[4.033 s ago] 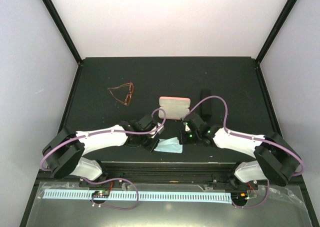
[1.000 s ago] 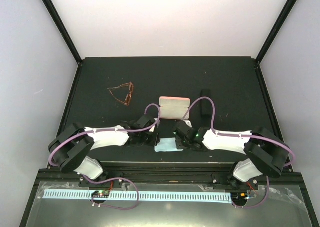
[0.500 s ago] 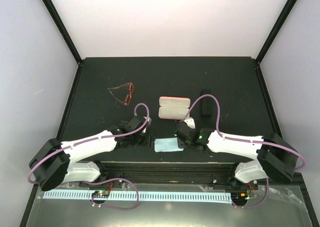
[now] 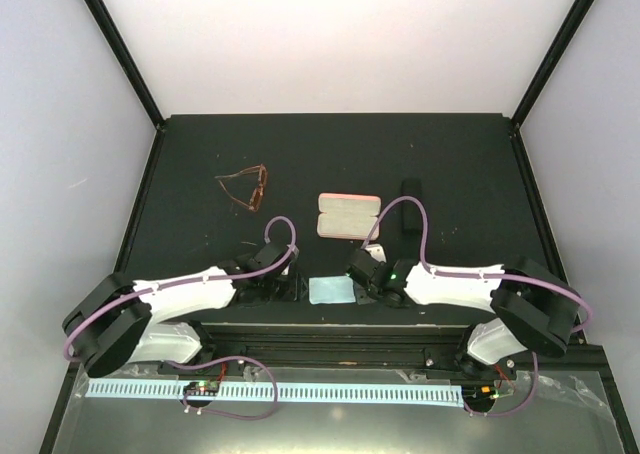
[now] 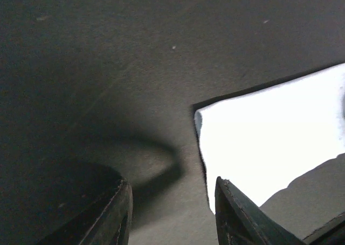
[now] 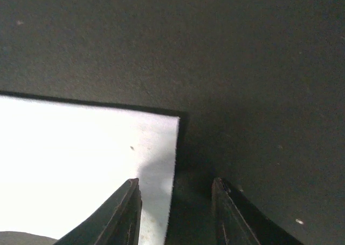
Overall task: Organize the sunglasses
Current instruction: Pick up the glasses cleaning cloth from the center of the board.
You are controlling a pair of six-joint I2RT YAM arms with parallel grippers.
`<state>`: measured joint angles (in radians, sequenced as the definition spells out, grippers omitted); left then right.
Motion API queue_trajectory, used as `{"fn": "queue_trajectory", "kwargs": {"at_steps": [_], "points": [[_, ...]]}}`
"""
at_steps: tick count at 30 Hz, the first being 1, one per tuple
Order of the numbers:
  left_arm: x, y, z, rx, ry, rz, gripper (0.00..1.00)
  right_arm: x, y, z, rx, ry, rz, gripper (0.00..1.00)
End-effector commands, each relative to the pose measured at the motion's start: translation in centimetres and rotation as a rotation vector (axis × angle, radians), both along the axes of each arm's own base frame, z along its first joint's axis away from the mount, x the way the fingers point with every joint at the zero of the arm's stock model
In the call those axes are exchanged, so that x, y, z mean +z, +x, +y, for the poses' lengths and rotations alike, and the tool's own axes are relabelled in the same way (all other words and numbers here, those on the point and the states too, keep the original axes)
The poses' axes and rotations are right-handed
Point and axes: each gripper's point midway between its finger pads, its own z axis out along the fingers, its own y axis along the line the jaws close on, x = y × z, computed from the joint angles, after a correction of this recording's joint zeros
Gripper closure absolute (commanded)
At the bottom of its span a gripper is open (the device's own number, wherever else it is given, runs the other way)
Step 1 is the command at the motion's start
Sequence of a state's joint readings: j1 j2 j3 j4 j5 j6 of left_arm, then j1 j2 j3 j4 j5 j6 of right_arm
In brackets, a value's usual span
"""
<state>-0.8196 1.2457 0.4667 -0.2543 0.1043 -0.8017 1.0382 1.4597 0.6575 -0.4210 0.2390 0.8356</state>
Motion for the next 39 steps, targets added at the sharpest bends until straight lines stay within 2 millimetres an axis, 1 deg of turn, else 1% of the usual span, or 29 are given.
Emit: {"fn": "queue_trajectory", "kwargs": {"at_steps": [1,2,5,7,10,19,26,29,33,36,39], "points": [[0.0,-0.3,-1.2,-0.004,-0.059,0.040,0.57,-0.3,0.0,1.0,0.007,0.038,0.004,0.64],[0.1,-0.2,-1.3,0.000,-0.059,0.037,0.58,-0.5,0.0,1.0,0.008,0.036,0.009,0.67],[-1.1,-0.3,-1.1,0.012,-0.020,0.072,0.60,-1.1,-0.1,1.2,0.011,0.031,0.022,0.71],[-1.4,-0.3,-1.3,0.010,-0.018,0.092,0.63,-1.5,-0.3,1.1,0.011,0.023,0.032,0.77],[-2.0,-0.7,-1.6,0.001,-0.011,0.127,0.66,-2.0,-0.5,0.9,0.014,0.020,0.044,0.80],[-3.1,-1.2,-1.8,-0.019,0.008,0.172,0.75,-2.1,-0.7,1.1,0.011,0.039,0.051,0.94],[-4.0,-1.2,-1.7,-0.026,0.041,0.194,0.77,-1.9,-0.6,1.3,0.010,0.046,0.043,0.99],[-4.3,-1.2,-1.4,-0.023,0.064,0.194,0.83,-1.9,-0.5,1.3,0.010,0.047,0.042,0.99],[-4.1,-0.9,-1.3,-0.023,0.072,0.173,0.98,-1.5,-0.3,1.4,0.003,0.056,0.027,0.99],[-3.3,-0.3,-1.5,-0.030,0.069,0.139,0.98,-0.6,0.3,1.5,-0.004,0.071,-0.009,0.99],[-2.0,0.9,-2.0,-0.043,0.066,0.081,0.98,0.9,1.4,2.3,0.014,0.127,-0.070,0.99]]}}
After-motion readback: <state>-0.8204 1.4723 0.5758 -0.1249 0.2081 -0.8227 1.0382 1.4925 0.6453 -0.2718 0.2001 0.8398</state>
